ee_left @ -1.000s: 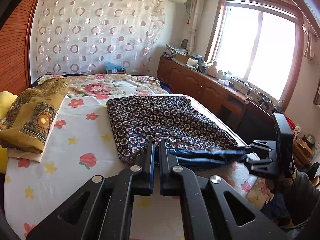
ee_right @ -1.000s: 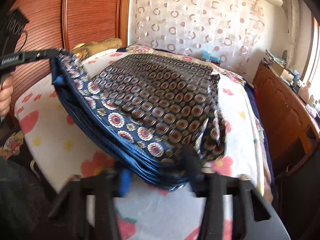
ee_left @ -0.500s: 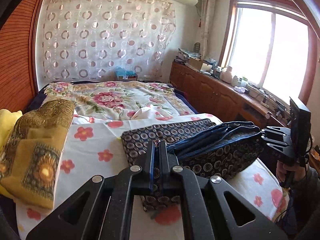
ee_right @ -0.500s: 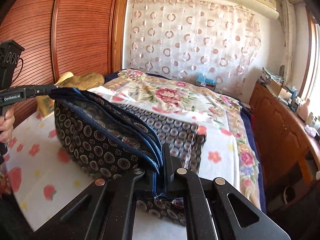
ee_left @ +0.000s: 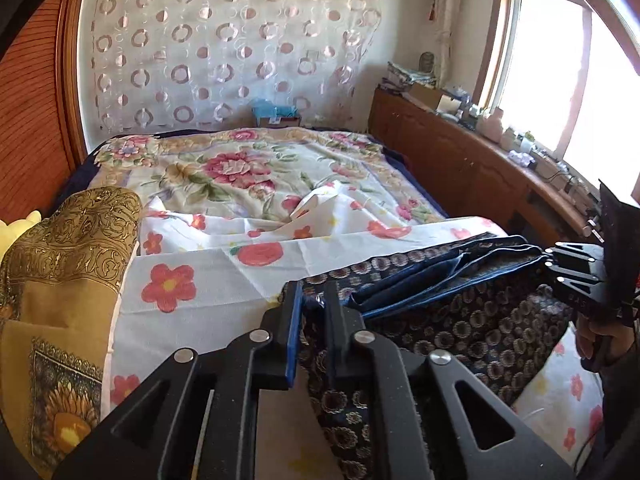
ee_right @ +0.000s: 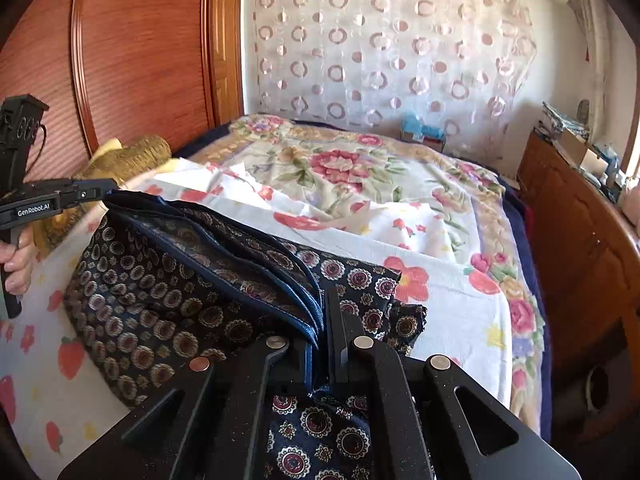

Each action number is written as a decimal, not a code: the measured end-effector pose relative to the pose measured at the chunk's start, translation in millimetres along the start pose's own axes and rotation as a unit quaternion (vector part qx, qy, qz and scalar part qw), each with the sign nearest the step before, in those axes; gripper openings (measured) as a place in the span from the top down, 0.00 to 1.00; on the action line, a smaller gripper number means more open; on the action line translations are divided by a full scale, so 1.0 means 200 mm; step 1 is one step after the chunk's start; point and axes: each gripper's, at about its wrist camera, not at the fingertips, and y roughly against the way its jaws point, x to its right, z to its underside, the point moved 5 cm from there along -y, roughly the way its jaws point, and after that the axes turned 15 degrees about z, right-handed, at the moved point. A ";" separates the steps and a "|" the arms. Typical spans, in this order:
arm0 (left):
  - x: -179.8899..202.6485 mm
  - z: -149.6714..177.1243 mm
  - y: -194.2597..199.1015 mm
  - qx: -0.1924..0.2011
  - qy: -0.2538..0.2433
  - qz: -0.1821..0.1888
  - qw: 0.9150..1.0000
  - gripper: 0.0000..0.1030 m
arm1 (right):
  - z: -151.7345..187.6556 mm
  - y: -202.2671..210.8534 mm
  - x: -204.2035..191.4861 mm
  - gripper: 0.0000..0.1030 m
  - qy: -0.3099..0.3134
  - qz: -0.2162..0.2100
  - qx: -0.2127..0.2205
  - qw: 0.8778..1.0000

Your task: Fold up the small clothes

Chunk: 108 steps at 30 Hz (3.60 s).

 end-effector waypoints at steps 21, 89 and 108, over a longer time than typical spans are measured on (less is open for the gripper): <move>-0.08 0.08 -0.17 -0.064 0.014 0.032 0.997 0.31 | -0.10 -0.01 0.07 0.68 -0.028 0.055 -0.008 0.998; -0.41 0.01 1.01 0.173 0.035 -0.038 0.984 0.95 | -0.58 0.09 -0.54 0.94 0.042 -0.112 0.141 0.983; -0.99 0.60 1.04 0.159 0.166 -0.120 0.966 0.95 | -1.12 -0.56 -1.52 0.94 0.185 -0.180 0.119 0.959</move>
